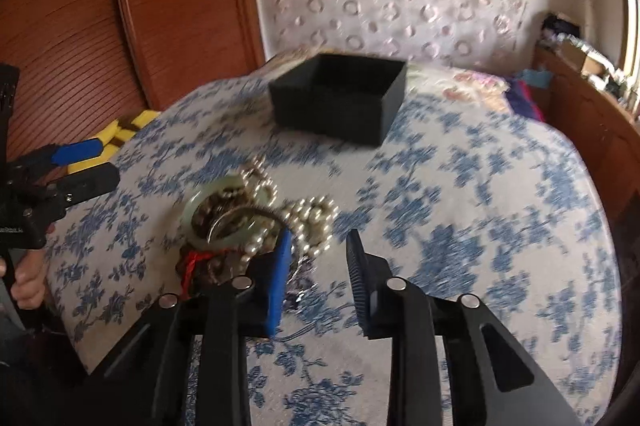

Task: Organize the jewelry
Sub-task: 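Move both tools down toward the jewelry pile beside the black box, then grasp the jade bangle with the left tool while the right tool grasps the silver bangle, then carry both bangles over the black box and open both tools to drop them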

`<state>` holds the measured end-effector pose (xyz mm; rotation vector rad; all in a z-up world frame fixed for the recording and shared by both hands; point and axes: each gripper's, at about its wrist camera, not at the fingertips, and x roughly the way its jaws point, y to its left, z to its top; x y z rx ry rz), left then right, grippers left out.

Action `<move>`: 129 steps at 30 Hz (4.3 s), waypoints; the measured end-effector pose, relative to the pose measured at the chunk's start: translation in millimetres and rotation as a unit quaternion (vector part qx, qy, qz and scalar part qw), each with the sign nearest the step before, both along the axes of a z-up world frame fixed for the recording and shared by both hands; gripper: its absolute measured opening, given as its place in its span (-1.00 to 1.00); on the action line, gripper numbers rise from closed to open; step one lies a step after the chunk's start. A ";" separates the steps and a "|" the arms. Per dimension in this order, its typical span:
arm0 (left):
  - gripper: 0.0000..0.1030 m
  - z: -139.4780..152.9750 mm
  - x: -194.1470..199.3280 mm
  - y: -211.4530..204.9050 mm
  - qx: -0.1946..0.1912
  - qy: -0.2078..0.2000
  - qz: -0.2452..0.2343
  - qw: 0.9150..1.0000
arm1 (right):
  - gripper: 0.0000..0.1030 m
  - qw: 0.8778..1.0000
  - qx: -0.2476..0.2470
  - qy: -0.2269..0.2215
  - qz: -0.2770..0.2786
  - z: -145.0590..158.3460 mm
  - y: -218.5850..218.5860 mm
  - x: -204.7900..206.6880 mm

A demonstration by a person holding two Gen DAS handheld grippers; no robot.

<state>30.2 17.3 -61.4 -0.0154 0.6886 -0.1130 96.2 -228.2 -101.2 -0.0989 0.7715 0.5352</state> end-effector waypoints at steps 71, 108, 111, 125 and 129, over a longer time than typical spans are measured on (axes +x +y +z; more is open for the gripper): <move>-0.85 34.4 96.4 -4.6 -0.018 -0.015 -0.042 0.999 | -0.90 0.997 -0.008 -0.081 0.014 48.9 13.4 77.9; -0.84 8.1 213.8 -49.5 0.015 0.032 -0.041 0.999 | -0.72 0.997 0.009 -0.079 0.002 45.7 -5.2 117.4; -0.82 4.8 216.5 -51.1 0.018 0.038 -0.041 0.998 | -0.72 0.997 0.003 -0.081 0.004 44.4 -6.1 112.4; -0.76 17.7 167.7 -44.2 0.013 0.024 -0.058 0.998 | -0.72 0.998 0.018 -0.057 0.000 30.1 -16.6 86.0; -0.75 13.5 146.6 -40.6 0.006 0.030 -0.065 0.997 | -0.72 0.998 0.019 -0.053 0.000 26.3 -18.9 76.8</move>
